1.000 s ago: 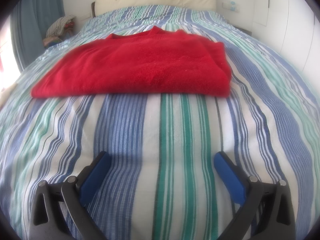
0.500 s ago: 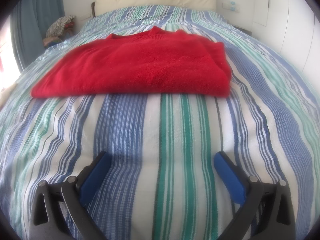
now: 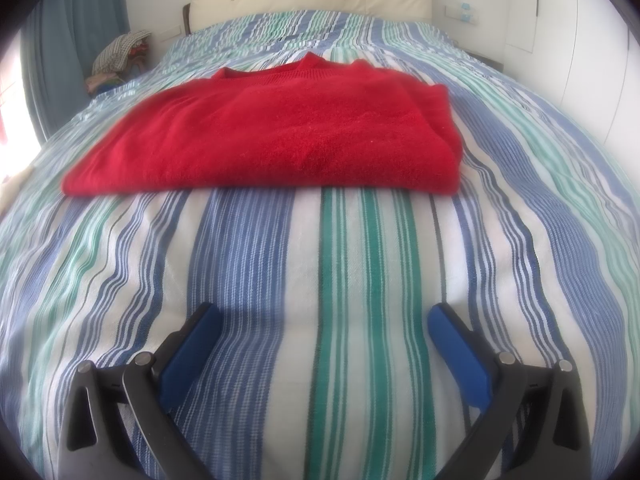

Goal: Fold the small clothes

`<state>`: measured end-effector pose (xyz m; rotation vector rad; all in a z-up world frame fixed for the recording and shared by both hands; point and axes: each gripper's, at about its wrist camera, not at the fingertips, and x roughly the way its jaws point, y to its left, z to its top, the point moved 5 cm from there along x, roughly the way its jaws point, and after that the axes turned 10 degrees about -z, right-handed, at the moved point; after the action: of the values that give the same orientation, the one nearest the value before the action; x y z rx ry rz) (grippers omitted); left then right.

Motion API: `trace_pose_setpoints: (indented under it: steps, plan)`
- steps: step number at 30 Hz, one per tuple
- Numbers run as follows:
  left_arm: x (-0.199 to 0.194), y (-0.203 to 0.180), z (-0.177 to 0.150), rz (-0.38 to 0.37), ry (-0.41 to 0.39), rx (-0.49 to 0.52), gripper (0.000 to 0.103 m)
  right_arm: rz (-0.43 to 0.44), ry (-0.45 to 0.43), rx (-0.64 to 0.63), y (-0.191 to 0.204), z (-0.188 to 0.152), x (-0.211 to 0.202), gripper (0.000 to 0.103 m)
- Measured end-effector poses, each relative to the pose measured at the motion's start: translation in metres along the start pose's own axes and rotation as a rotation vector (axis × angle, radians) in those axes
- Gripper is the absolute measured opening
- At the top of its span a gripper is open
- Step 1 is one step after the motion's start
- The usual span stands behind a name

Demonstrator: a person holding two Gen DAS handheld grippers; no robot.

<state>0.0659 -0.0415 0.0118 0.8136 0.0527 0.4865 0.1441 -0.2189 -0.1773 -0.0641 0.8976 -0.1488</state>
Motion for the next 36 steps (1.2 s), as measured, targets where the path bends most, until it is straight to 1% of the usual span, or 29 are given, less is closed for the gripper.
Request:
trace_pose_setpoints:
  steps: [3, 4, 5, 6, 8, 11, 13, 14, 15, 16, 17, 18, 20, 21, 22, 23, 24, 25, 26, 27, 28, 29, 31, 33, 36]
  plan:
    - [0.000, 0.000, -0.001, 0.000, 0.001, -0.001, 0.103, 0.001, 0.000, 0.000, 0.000, 0.000, 0.000, 0.102]
    - [0.001, 0.000, -0.001, -0.014, 0.008, -0.007, 0.103, 0.000, 0.000, 0.000, 0.000, 0.000, 0.000, 0.102]
    - [0.004, 0.000, -0.004, -0.046, 0.027, -0.021, 0.103, 0.000, 0.000, 0.000, 0.000, 0.000, 0.000, 0.102]
    - [0.010, -0.001, -0.008, -0.100, 0.063, -0.048, 0.103, -0.001, 0.000, -0.001, 0.000, 0.000, 0.000, 0.102]
    - [0.031, -0.006, -0.025, -0.259, 0.179, -0.128, 0.103, -0.005, 0.001, -0.004, 0.001, 0.000, 0.000, 0.102]
    - [0.073, -0.028, -0.072, -0.554, 0.432, -0.265, 0.103, 0.008, 0.026, -0.015, 0.000, 0.003, -0.002, 0.102]
    - [0.098, -0.041, -0.109, -0.722, 0.585, -0.394, 0.103, 0.046, 0.064, -0.030, -0.002, 0.006, -0.005, 0.102]
    - [0.107, -0.045, -0.126, -0.782, 0.634, -0.462, 0.103, 0.067, 0.079, -0.044, -0.004, 0.010, -0.008, 0.102]
    - [0.114, -0.048, -0.140, -0.832, 0.667, -0.530, 0.103, 0.095, 0.080, -0.045, -0.008, 0.017, -0.013, 0.102]
    - [0.120, -0.051, -0.151, -0.875, 0.691, -0.587, 0.103, 0.124, 0.058, -0.034, -0.014, 0.026, -0.020, 0.101]
    - [0.125, -0.055, -0.160, -0.901, 0.713, -0.628, 0.103, 0.125, 0.021, -0.020, -0.022, 0.039, -0.027, 0.101]
    - [0.128, -0.060, -0.167, -0.915, 0.725, -0.655, 0.103, 0.115, -0.023, -0.004, -0.032, 0.053, -0.034, 0.101]
    - [0.132, -0.069, -0.175, -0.905, 0.739, -0.653, 0.103, 0.118, -0.100, 0.043, -0.052, 0.083, -0.044, 0.101]
    - [0.132, -0.073, -0.178, -0.892, 0.743, -0.634, 0.103, 0.162, -0.156, 0.071, -0.061, 0.097, -0.051, 0.101]
    - [0.130, -0.078, -0.181, -0.879, 0.747, -0.611, 0.103, 0.240, -0.221, 0.092, -0.066, 0.109, -0.062, 0.101]
    - [0.129, -0.083, -0.184, -0.870, 0.757, -0.590, 0.103, 0.298, -0.279, 0.107, -0.069, 0.118, -0.075, 0.101]
    - [0.127, -0.090, -0.188, -0.863, 0.765, -0.572, 0.103, 0.393, -0.338, 0.126, -0.069, 0.125, -0.091, 0.101]
    - [0.124, -0.093, -0.191, -0.851, 0.768, -0.554, 0.103, 0.534, -0.383, 0.147, -0.068, 0.129, -0.107, 0.101]
    - [0.122, -0.096, -0.191, -0.833, 0.761, -0.535, 0.103, 0.677, -0.399, 0.169, -0.064, 0.133, -0.121, 0.101]
    - [0.119, -0.095, -0.189, -0.817, 0.749, -0.519, 0.103, 0.809, -0.391, 0.194, -0.058, 0.134, -0.132, 0.102]
    - [0.117, -0.094, -0.187, -0.804, 0.739, -0.504, 0.103, 0.914, -0.376, 0.205, -0.049, 0.135, -0.141, 0.102]
    - [0.117, -0.095, -0.186, -0.798, 0.732, -0.491, 0.103, 0.975, -0.369, 0.200, -0.042, 0.135, -0.149, 0.102]
    - [0.118, -0.094, -0.187, -0.797, 0.732, -0.483, 0.103, 1.027, -0.378, 0.159, -0.025, 0.133, -0.162, 0.102]
    - [0.120, -0.092, -0.189, -0.809, 0.736, -0.500, 0.103, 1.054, -0.369, 0.130, -0.009, 0.130, -0.168, 0.102]
    - [0.123, -0.091, -0.191, -0.824, 0.746, -0.525, 0.103, 1.028, -0.359, 0.099, 0.003, 0.124, -0.170, 0.102]
